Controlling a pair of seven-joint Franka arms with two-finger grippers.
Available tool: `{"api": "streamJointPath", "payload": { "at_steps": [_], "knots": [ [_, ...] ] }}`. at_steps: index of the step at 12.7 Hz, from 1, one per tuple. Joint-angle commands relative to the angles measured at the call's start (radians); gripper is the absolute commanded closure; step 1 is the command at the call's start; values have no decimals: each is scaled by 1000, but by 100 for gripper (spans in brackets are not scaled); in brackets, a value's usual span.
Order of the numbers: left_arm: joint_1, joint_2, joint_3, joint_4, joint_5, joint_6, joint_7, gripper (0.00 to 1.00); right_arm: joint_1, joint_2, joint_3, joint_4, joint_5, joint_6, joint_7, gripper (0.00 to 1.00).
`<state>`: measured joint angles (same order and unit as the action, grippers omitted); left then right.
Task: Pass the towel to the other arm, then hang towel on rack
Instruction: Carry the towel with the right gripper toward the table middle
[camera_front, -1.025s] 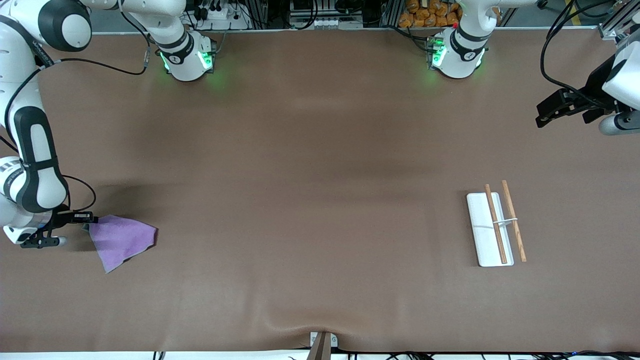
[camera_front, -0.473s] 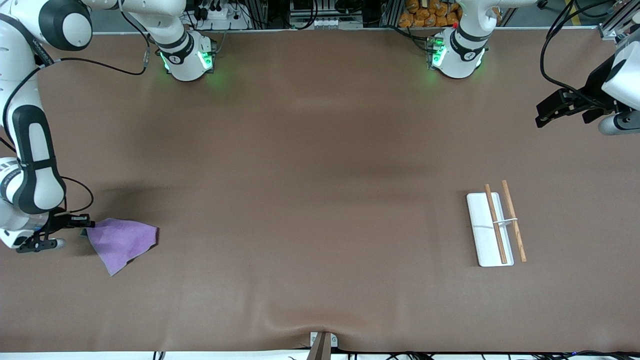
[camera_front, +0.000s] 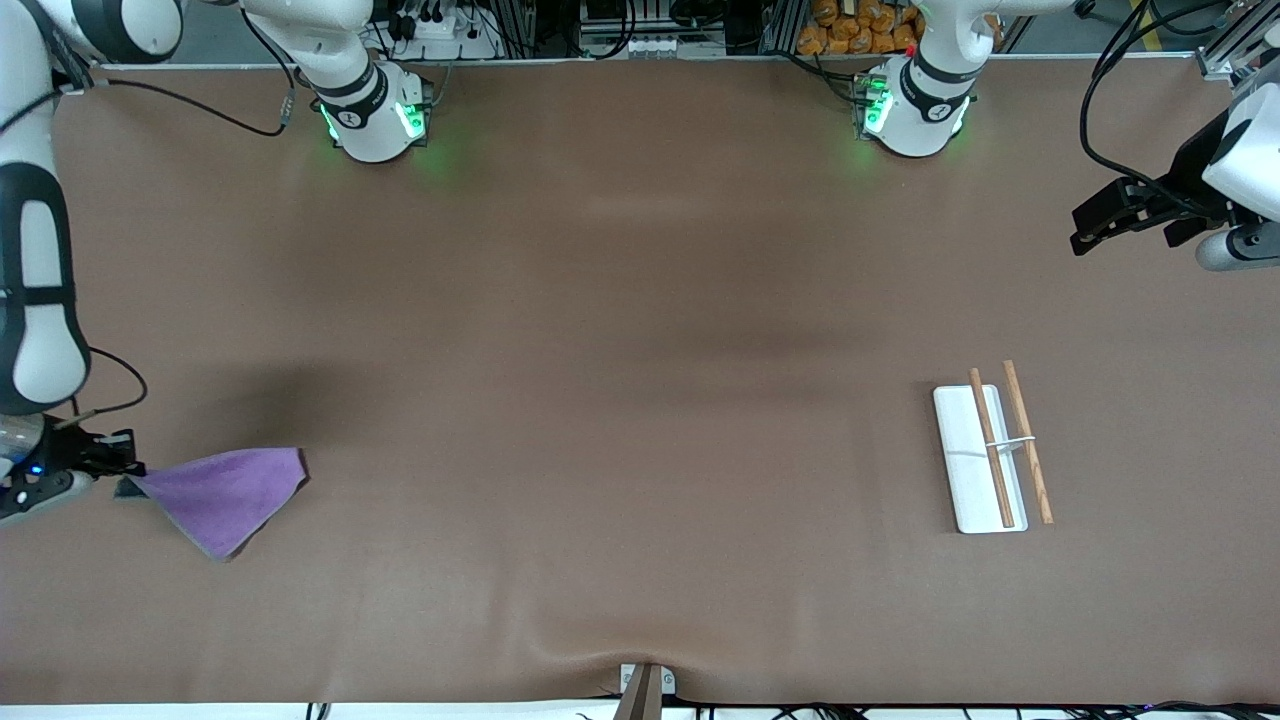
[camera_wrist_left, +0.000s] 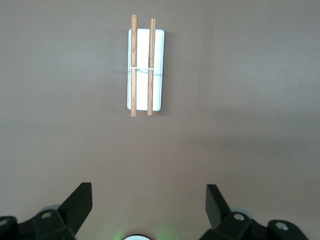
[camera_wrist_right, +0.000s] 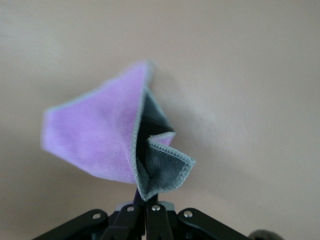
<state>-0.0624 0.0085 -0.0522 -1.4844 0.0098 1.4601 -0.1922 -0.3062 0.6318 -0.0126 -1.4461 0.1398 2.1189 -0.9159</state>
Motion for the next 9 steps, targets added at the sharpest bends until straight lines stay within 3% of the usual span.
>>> {"api": "streamJointPath", "payload": {
  "at_steps": [1, 3, 9],
  "knots": [
    [-1, -2, -3, 4, 19, -12, 7, 0, -8, -69, 75, -25, 18, -54, -140, 100],
    [-4, -2, -3, 6, 19, -12, 5, 0, 2, -104, 132, -25, 26, -71, -176, 100],
    [-4, -2, -3, 6, 19, -12, 5, 0, 4, -136, 446, -23, 20, -120, -245, 100]
  ]
}}
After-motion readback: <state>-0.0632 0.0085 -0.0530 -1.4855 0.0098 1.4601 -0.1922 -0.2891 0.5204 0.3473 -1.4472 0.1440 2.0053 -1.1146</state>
